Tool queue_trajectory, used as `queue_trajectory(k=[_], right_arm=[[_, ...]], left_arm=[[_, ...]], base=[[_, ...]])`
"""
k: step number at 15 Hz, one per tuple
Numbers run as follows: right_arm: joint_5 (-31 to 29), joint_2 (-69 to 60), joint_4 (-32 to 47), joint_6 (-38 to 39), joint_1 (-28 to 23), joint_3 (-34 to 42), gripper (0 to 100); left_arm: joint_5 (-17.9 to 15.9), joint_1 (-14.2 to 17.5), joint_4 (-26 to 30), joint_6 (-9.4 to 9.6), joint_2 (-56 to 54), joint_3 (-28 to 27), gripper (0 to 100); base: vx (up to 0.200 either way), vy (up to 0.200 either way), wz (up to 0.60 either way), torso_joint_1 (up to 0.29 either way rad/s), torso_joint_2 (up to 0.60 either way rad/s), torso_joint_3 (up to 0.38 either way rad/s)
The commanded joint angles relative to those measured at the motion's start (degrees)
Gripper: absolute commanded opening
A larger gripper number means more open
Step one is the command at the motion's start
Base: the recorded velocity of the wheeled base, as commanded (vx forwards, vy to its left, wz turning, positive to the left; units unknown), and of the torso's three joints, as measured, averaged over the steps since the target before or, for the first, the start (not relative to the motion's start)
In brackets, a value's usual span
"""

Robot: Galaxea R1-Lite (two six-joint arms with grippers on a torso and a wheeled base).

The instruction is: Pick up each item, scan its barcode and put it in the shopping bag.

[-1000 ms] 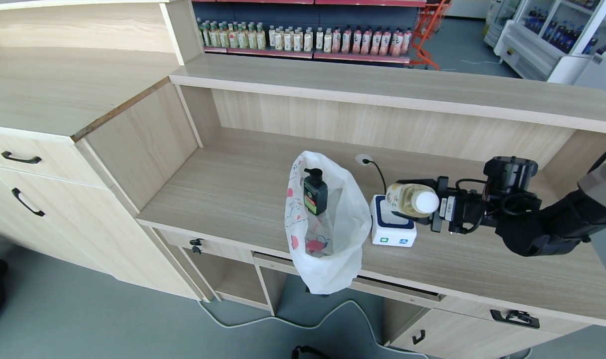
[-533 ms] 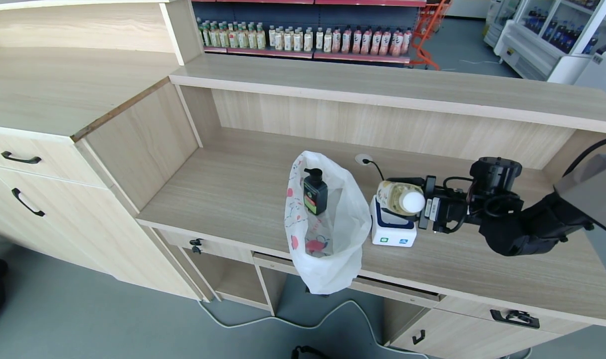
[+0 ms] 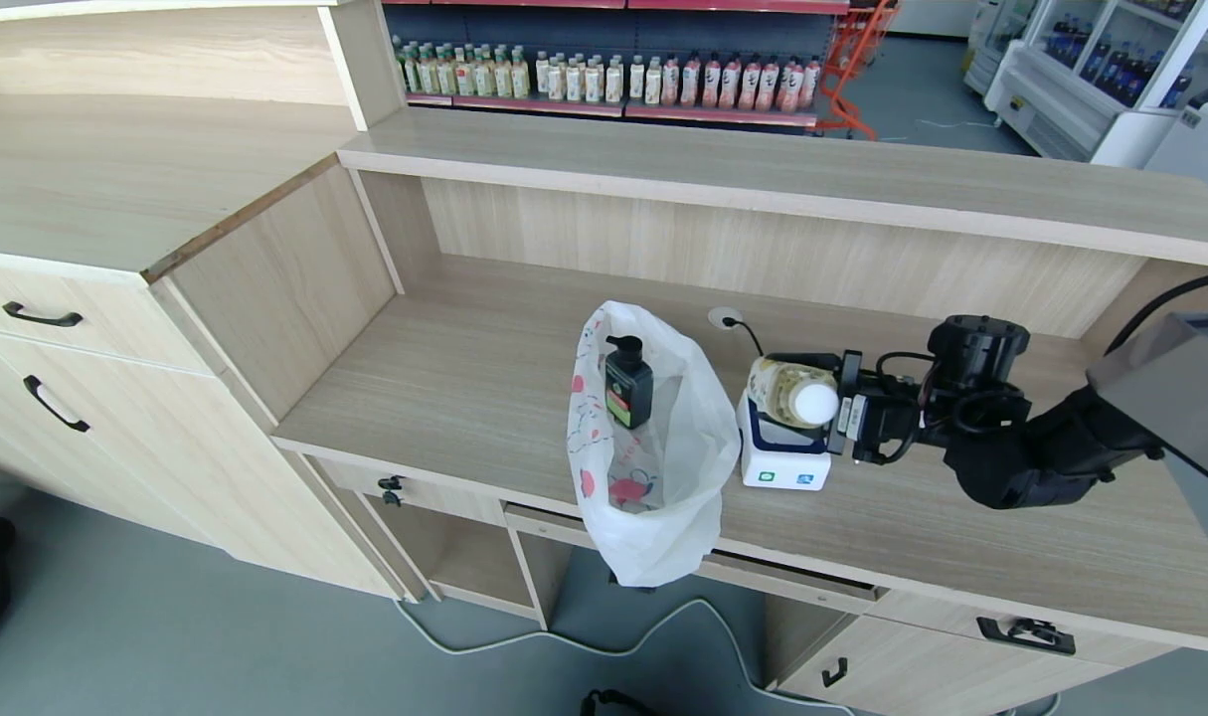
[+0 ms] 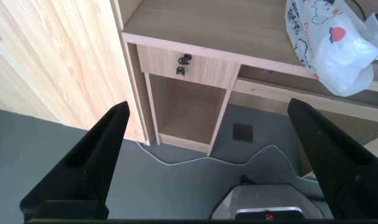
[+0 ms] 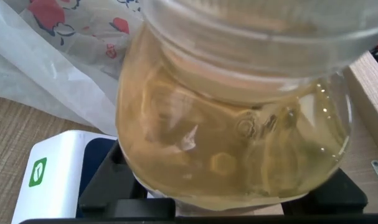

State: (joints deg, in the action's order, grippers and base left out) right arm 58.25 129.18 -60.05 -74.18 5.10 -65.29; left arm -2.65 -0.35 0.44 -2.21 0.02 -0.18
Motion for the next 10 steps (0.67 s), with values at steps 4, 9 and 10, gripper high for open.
queue_trajectory(k=[4,9,10], right_arm=[[-0.7,-1.3,0.3,0.0,0.3,1.0,0],[-8.2,-22.7,1.2,20.7,-0.3,10.6,0],[-14.3,-28.4,1.1,28.1,-0.2,14.0,0]], left_arm=[[0.0,0.0,0.0,-0.08,0.0,0.0,100],[0.0,0.0,0.0,-0.08,0.0,0.0,100],[0.0,0.0,0.0,-0.08,0.0,0.0,100]], base=[[0.000,0.000,0.00,0.000,0.00,0.000],[0.000,0.000,0.00,0.000,0.00,0.000],[0.000,0.000,0.00,0.000,0.00,0.000]])
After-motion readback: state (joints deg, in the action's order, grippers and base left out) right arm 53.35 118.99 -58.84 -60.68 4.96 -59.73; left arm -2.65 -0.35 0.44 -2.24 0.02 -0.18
